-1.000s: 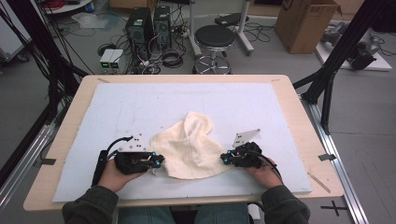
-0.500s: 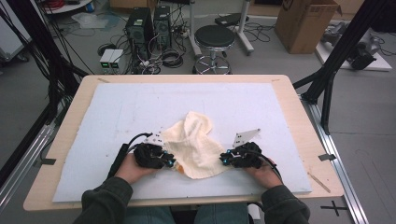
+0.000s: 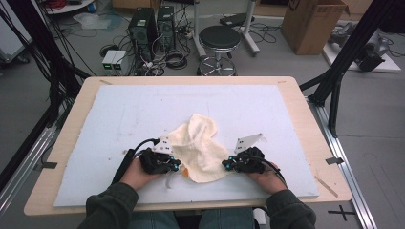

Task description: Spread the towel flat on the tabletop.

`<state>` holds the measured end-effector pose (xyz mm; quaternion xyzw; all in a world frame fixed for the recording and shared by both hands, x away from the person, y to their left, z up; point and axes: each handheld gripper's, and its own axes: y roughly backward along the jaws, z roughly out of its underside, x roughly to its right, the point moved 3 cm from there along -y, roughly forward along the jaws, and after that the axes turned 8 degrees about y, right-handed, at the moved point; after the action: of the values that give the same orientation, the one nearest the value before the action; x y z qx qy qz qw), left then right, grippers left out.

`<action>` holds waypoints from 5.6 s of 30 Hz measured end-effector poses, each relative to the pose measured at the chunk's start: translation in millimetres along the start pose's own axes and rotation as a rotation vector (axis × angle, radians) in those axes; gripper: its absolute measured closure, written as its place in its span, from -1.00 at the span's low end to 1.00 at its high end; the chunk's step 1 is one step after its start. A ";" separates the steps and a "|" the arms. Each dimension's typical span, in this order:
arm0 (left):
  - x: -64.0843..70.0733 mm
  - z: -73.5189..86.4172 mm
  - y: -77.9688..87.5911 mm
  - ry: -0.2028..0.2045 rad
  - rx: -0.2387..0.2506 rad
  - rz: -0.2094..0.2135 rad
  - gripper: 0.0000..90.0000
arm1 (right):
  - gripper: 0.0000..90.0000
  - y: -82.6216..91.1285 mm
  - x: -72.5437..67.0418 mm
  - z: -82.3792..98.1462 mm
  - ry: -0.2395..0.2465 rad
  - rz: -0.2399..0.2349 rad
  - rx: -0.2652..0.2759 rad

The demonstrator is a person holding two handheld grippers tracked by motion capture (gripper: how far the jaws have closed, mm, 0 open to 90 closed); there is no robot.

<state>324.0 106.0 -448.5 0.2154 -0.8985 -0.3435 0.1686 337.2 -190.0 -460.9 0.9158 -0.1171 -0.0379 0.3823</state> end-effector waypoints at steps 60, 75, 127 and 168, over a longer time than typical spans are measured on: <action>-80.8 -3.5 13.5 0.211 0.124 -0.244 0.91 | 0.92 -35.2 107.5 -39.1 -0.277 0.167 0.027; -83.7 -12.1 18.1 0.253 0.222 -0.292 0.75 | 0.74 18.1 137.4 -57.1 -0.273 0.452 -0.049; -66.2 -18.1 -15.0 0.231 0.068 -0.031 0.71 | 0.67 -4.2 27.6 -6.2 -0.128 0.083 -0.024; -96.2 -29.8 -18.3 0.269 0.019 -0.236 0.64 | 0.63 -4.9 27.6 -6.8 -0.111 0.089 -0.023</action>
<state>424.2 125.8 -455.0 0.3650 -0.8394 -0.3206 0.2437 366.0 -188.7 -459.1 0.9018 -0.1782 -0.0730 0.3869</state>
